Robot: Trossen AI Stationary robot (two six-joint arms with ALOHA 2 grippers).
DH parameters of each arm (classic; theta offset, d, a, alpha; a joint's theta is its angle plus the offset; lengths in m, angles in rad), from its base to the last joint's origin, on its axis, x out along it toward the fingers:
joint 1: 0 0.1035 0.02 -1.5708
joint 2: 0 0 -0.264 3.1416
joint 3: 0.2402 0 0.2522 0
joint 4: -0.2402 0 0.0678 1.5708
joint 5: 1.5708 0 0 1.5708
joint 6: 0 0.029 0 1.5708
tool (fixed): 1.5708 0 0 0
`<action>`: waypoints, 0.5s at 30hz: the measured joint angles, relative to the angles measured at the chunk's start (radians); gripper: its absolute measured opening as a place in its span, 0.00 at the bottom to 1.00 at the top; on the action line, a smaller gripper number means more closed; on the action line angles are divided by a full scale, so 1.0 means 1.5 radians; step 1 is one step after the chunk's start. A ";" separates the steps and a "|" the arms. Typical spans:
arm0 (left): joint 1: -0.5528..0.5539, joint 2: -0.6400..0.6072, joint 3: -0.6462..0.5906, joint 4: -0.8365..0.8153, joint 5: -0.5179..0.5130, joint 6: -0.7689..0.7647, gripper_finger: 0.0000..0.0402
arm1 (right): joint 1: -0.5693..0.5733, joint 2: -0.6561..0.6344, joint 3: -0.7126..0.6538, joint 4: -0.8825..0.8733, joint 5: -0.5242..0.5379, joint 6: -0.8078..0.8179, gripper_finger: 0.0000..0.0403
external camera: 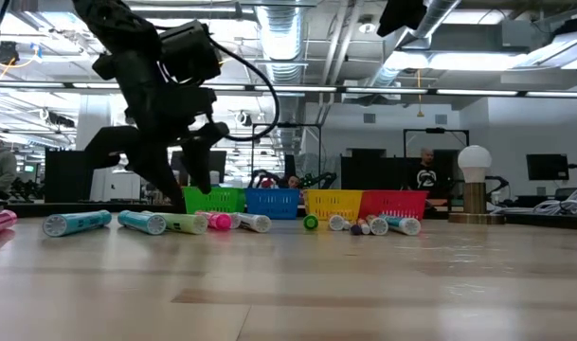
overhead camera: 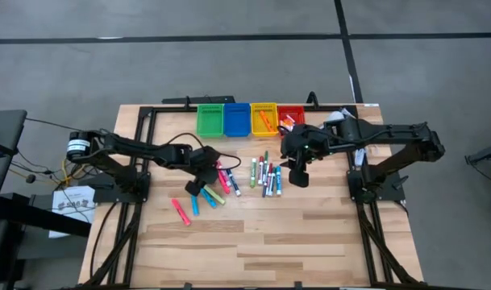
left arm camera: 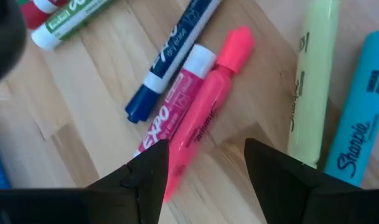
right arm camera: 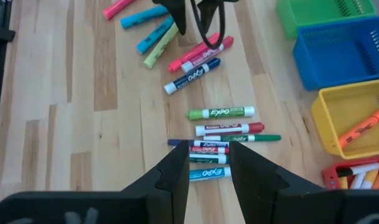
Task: Pick & Place Markers
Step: Put the right pink highlighter into the yellow basket
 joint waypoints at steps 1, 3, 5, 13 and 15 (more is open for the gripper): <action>0.000 0.000 0.000 0.005 0.000 0.000 0.52 | 0.000 0.001 0.000 0.001 0.001 0.001 0.25; 0.000 0.000 0.000 0.021 0.000 0.000 0.52 | 0.000 0.002 0.001 0.001 0.001 0.001 0.25; 0.000 0.000 0.000 0.031 0.002 0.000 0.52 | 0.000 0.002 0.001 0.000 0.001 0.001 0.25; 0.014 0.030 0.000 0.038 0.026 0.000 0.52 | 0.000 0.002 0.001 -0.002 0.001 0.001 0.25; 0.015 0.045 0.000 0.039 0.026 -0.001 0.52 | 0.000 0.002 0.001 -0.002 0.001 0.001 0.25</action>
